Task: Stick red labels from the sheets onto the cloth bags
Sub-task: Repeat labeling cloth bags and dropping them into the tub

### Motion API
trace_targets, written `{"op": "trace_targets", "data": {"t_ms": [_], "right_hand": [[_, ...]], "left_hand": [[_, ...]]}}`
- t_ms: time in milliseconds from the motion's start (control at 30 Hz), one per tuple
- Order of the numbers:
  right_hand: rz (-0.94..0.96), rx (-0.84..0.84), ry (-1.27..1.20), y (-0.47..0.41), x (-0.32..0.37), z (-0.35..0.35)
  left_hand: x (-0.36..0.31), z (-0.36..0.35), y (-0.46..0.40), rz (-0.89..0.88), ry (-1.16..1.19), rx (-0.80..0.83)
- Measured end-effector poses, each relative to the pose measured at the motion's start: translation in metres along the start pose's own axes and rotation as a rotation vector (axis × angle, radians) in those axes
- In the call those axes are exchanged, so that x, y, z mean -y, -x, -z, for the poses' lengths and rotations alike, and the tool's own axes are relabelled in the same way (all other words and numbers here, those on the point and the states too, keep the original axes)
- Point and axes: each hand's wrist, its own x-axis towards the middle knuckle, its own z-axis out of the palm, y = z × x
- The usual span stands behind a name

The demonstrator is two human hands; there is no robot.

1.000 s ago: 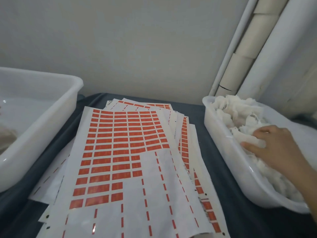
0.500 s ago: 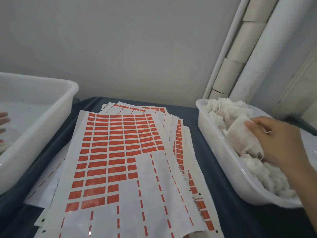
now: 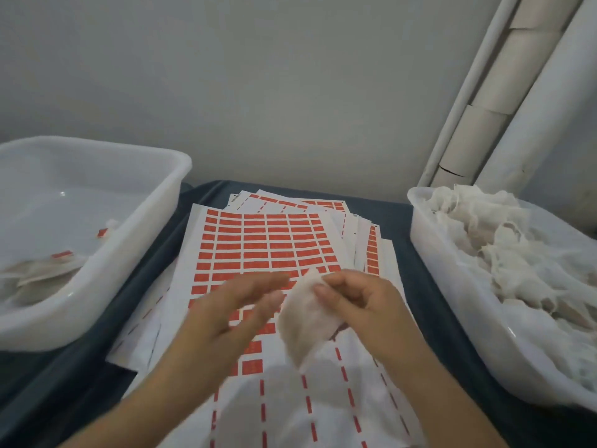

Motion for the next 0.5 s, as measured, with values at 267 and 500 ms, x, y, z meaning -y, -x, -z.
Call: {"op": "trace_targets", "data": {"t_ms": [267, 500], "right_hand": [[-0.232, 0.069, -0.413, -0.005, -0.032, -0.02], [-0.001, -0.117, -0.147, -0.018, -0.044, -0.002]], "left_hand": [[0.028, -0.046, -0.022, -0.033, 0.094, 0.137], [0.057, -0.039, -0.025, 0.248, 0.314, -0.05]]}}
